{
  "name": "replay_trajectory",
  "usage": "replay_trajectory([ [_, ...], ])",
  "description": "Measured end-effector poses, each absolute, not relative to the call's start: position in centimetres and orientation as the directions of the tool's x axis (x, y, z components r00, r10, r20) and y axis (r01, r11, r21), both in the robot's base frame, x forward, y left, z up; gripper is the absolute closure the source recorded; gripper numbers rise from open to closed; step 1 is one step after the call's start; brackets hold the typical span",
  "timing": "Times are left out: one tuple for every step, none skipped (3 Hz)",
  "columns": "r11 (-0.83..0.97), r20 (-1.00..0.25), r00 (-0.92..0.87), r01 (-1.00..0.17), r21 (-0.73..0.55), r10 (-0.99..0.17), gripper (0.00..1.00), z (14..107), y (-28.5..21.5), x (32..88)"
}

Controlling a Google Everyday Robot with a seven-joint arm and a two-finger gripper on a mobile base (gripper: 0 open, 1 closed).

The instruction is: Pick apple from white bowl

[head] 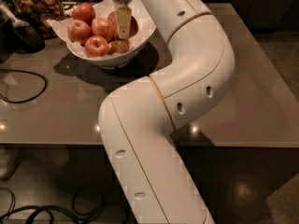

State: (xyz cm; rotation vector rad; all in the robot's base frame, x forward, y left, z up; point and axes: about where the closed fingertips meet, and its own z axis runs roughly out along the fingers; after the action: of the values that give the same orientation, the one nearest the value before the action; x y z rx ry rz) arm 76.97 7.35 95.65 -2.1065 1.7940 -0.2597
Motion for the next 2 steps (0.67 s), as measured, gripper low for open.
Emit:
replay_trajectory([
  [-0.138,-0.130,0.202,-0.913,-0.385,-0.971,1.00,96.5,8.1,76.2],
  [-0.173,-0.160,0.251,-0.905,-0.388,-0.955,1.00,98.2,9.4,74.7],
])
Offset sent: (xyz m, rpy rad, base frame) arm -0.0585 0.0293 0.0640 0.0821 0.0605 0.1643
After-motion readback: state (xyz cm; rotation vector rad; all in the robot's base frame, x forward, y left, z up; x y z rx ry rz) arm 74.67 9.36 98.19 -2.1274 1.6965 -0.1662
